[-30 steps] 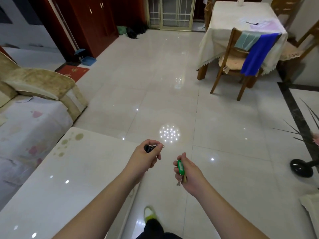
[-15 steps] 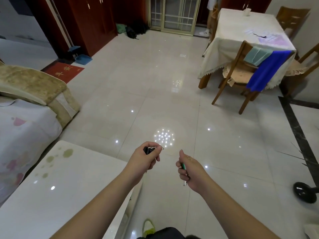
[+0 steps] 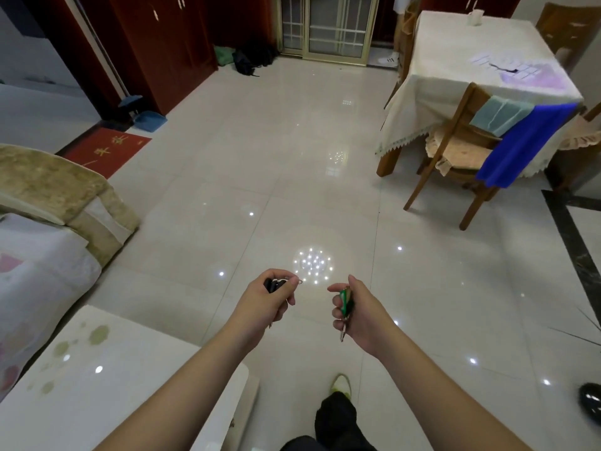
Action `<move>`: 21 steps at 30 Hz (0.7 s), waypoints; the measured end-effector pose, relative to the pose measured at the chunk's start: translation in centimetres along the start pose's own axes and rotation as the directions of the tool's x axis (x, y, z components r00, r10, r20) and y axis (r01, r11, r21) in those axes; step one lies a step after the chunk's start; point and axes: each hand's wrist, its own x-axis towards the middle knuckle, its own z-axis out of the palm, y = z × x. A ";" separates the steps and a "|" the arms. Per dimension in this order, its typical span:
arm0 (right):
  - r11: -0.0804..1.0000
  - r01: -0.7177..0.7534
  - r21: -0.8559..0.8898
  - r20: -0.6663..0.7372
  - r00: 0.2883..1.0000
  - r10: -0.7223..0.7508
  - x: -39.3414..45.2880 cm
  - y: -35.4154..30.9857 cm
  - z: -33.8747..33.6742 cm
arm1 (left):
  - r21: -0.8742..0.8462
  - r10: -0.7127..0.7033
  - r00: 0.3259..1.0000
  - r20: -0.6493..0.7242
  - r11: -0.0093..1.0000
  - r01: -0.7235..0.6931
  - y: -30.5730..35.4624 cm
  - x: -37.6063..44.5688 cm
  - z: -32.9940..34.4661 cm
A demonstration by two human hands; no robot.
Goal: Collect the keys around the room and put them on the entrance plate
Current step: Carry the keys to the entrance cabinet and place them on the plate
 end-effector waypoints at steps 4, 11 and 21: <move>0.998 0.007 -0.064 -0.003 1.000 -0.007 4.6 -3.9 -1.8 | 0.023 -0.010 1.000 -0.029 1.000 0.011 1.3 5.4 2.9; 0.984 -0.007 -0.178 0.010 1.000 0.008 9.9 -10.6 -3.6 | 0.011 -0.025 0.995 -0.092 1.000 0.026 4.9 11.7 6.4; 0.980 0.055 -0.192 0.114 0.993 -0.034 16.2 -16.1 -1.9 | 0.006 -0.010 0.985 -0.171 1.000 0.011 8.1 18.5 6.4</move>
